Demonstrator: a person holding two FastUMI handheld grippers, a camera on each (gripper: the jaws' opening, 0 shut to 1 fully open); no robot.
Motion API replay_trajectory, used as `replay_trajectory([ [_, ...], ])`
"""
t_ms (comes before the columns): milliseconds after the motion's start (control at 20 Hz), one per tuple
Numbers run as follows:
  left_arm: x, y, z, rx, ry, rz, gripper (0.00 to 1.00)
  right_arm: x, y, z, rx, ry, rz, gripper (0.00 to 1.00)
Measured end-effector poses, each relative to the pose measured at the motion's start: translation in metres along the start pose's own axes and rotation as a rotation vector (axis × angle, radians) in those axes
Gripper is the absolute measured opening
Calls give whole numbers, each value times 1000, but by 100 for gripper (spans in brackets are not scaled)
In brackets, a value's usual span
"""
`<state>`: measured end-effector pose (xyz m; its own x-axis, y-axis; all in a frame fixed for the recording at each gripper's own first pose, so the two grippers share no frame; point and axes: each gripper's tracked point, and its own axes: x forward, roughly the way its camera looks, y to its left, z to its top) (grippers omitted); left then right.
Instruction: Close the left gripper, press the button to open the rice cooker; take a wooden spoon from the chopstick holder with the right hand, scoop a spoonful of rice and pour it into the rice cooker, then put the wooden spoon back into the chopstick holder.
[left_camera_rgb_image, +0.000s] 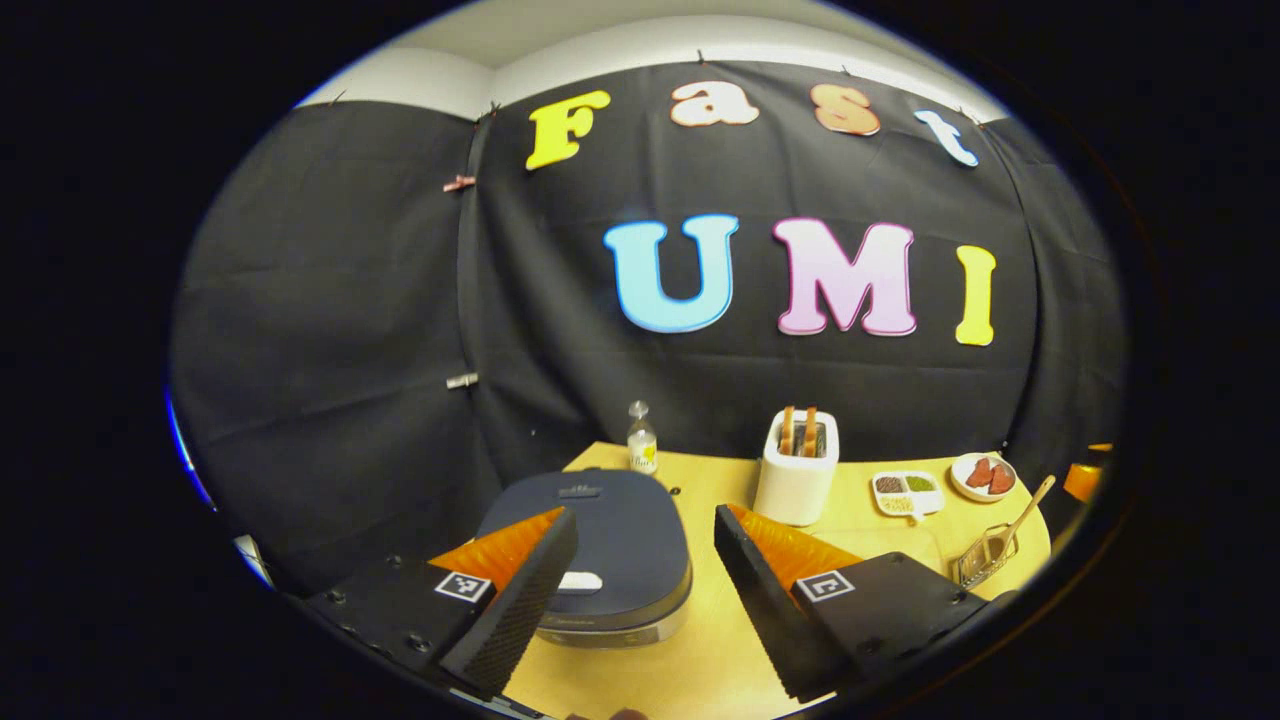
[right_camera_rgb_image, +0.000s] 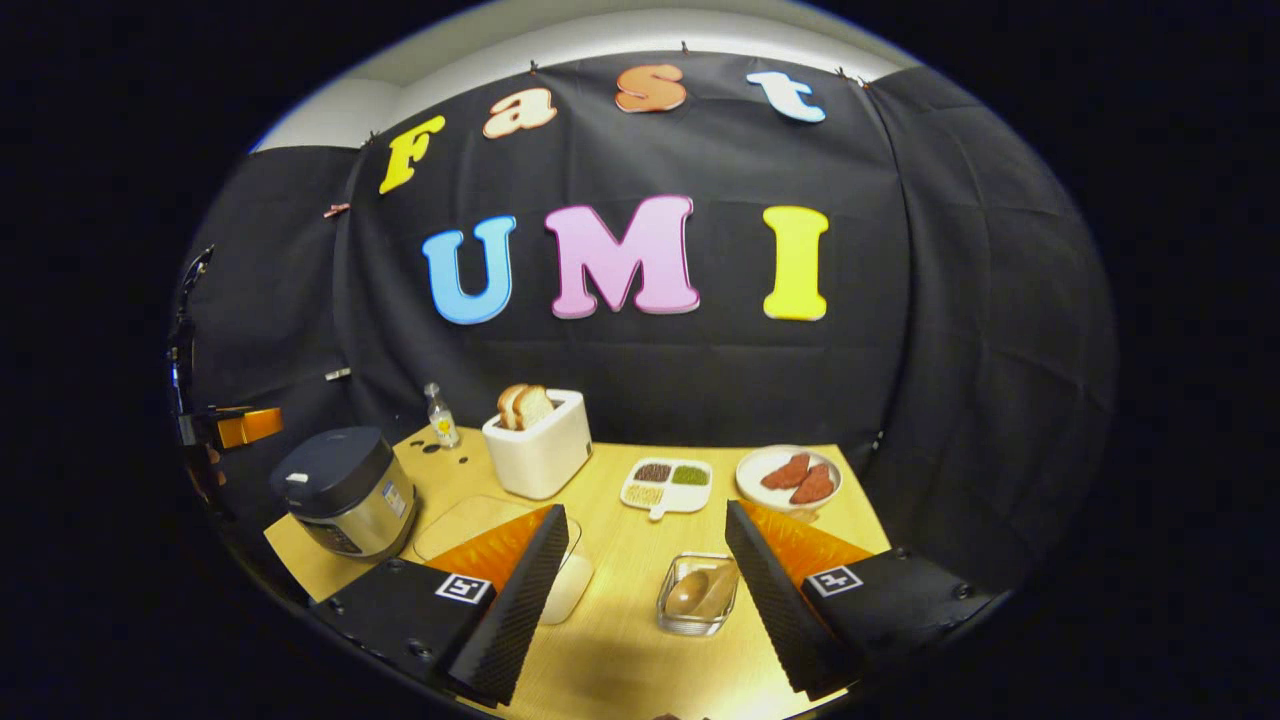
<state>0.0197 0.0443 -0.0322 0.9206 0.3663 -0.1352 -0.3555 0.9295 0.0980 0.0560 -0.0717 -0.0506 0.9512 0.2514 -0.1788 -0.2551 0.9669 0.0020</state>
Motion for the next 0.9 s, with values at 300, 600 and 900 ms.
replay_trajectory([
  [300, -36, -54, 66, -45, -117, -199, 96, -50, -7, 55, 62, -146, -163, 98],
  [600, -72, -41, 56, -18, -159, -290, 100, -123, 7, 49, 71, -197, -301, 98],
  [900, -96, -5, 20, -5, -146, -322, 97, -163, 50, 25, 44, -169, -310, 98],
])
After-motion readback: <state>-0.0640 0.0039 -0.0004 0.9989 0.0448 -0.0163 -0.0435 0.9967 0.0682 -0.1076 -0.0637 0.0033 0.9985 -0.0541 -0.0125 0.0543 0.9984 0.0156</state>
